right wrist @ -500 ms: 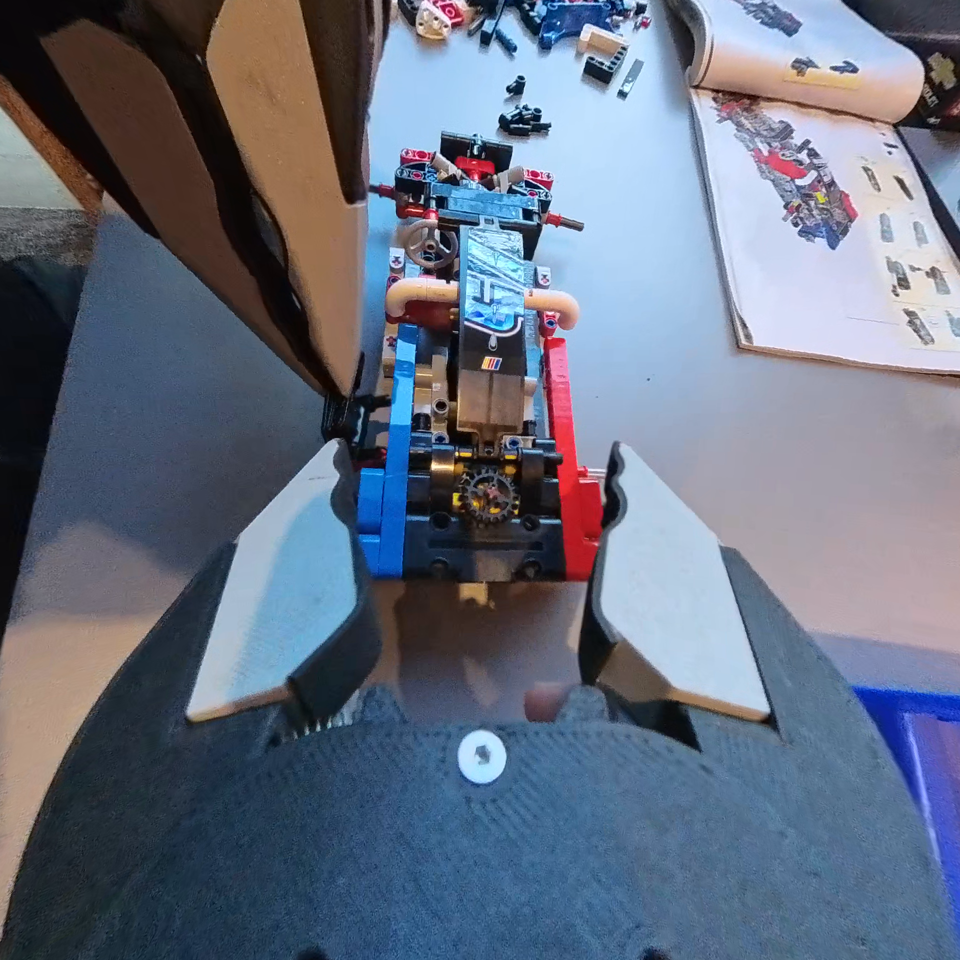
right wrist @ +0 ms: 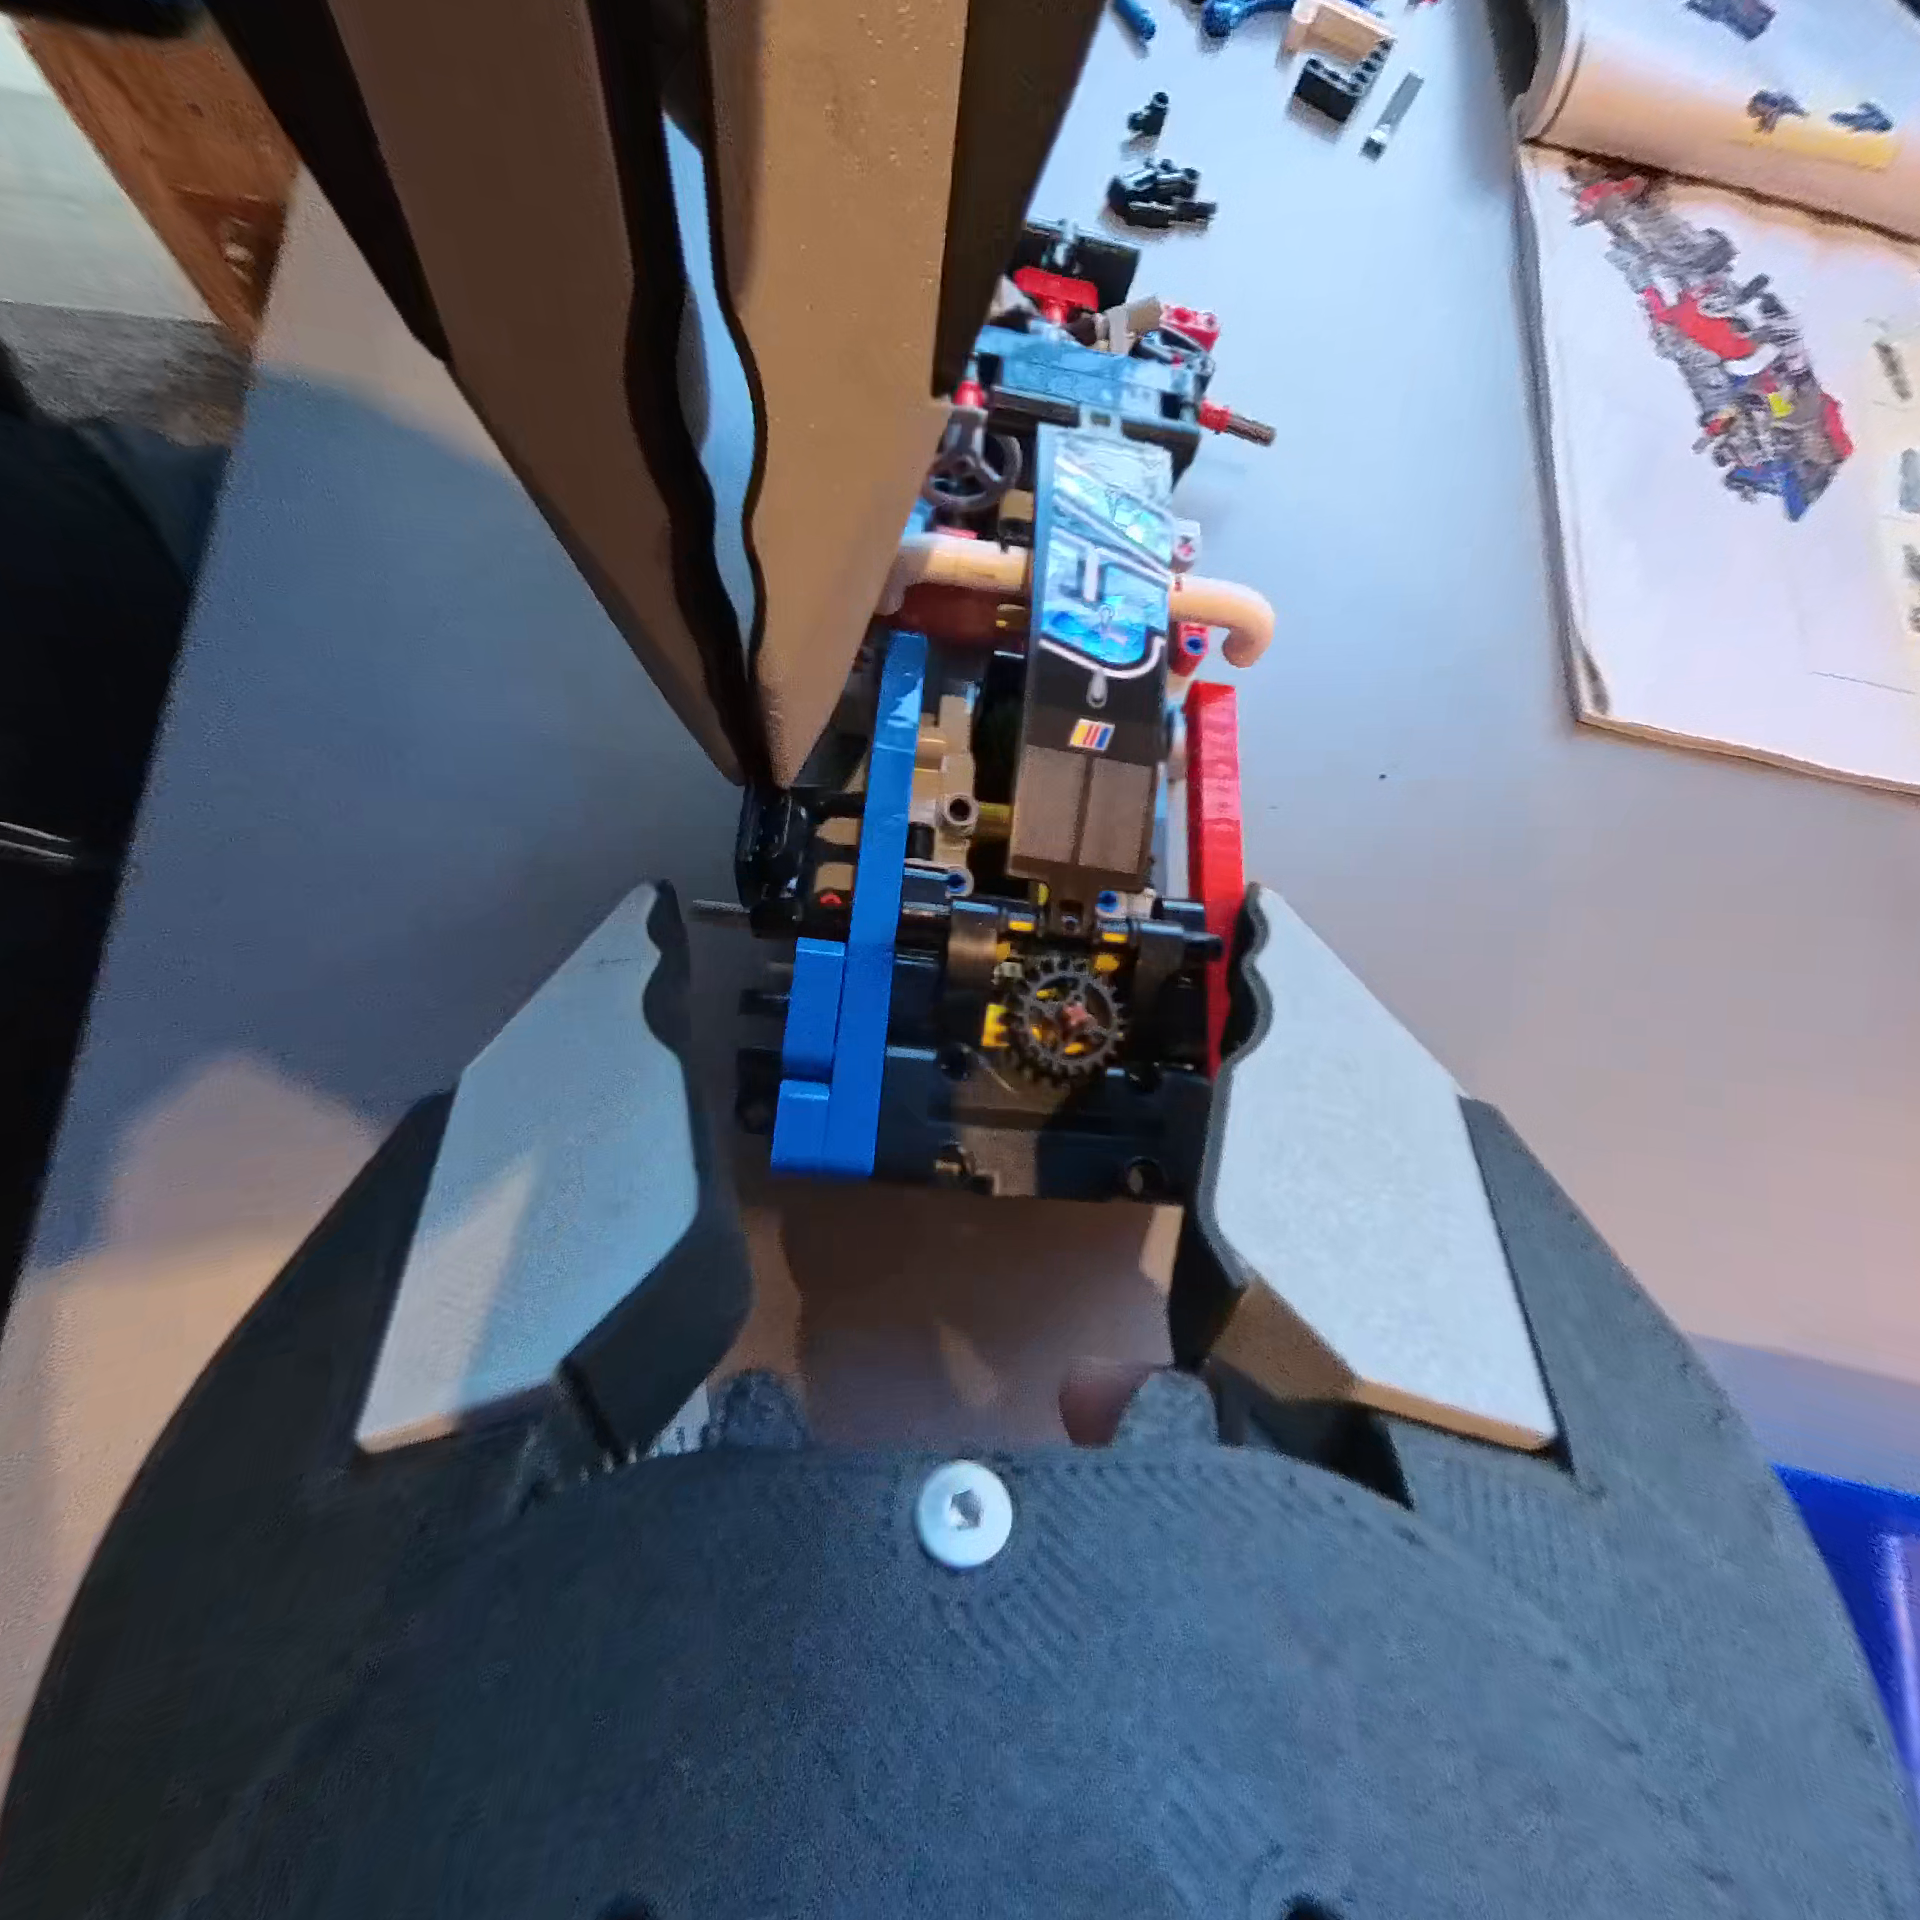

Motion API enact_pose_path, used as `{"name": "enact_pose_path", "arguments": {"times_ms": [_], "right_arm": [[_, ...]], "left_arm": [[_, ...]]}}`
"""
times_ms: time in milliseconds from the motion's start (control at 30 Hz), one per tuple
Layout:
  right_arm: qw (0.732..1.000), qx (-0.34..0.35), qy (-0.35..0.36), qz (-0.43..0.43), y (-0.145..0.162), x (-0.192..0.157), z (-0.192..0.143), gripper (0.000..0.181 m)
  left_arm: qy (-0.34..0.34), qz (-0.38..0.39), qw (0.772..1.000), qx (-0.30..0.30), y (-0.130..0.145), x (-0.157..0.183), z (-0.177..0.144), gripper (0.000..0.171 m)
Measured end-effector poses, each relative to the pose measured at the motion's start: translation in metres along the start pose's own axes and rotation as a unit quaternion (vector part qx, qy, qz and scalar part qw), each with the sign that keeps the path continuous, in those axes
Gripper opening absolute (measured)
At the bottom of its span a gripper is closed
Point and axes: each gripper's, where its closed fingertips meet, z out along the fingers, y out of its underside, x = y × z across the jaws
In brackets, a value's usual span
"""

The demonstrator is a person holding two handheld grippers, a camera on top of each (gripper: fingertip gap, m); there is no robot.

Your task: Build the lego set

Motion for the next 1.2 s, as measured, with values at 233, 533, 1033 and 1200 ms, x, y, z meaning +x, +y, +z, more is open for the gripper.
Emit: {"name": "enact_pose_path", "arguments": {"times_ms": [233, 533, 1033, 1200], "right_arm": [[1.000, 0.019, 0.000, 0.017, -0.002, 0.004, -0.001, 0.094], [0.999, 0.044, 0.009, 0.021, -0.005, 0.009, -0.003, 0.091], [0.986, 0.046, 0.098, -0.125, -0.008, -0.028, -0.013, 0.019], [0.990, 0.053, 0.091, -0.098, -0.007, -0.028, -0.012, 0.013]], "left_arm": [[0.011, -0.009, 1.000, -0.022, -0.001, -0.001, -0.001, 0.000], [0.020, -0.027, 0.999, -0.041, -0.001, -0.003, -0.002, 0.000], [0.011, -0.014, 0.999, -0.041, -0.004, 0.001, -0.009, 0.000], [0.003, -0.004, 0.999, -0.050, -0.003, 0.002, -0.007, 0.000]]}}
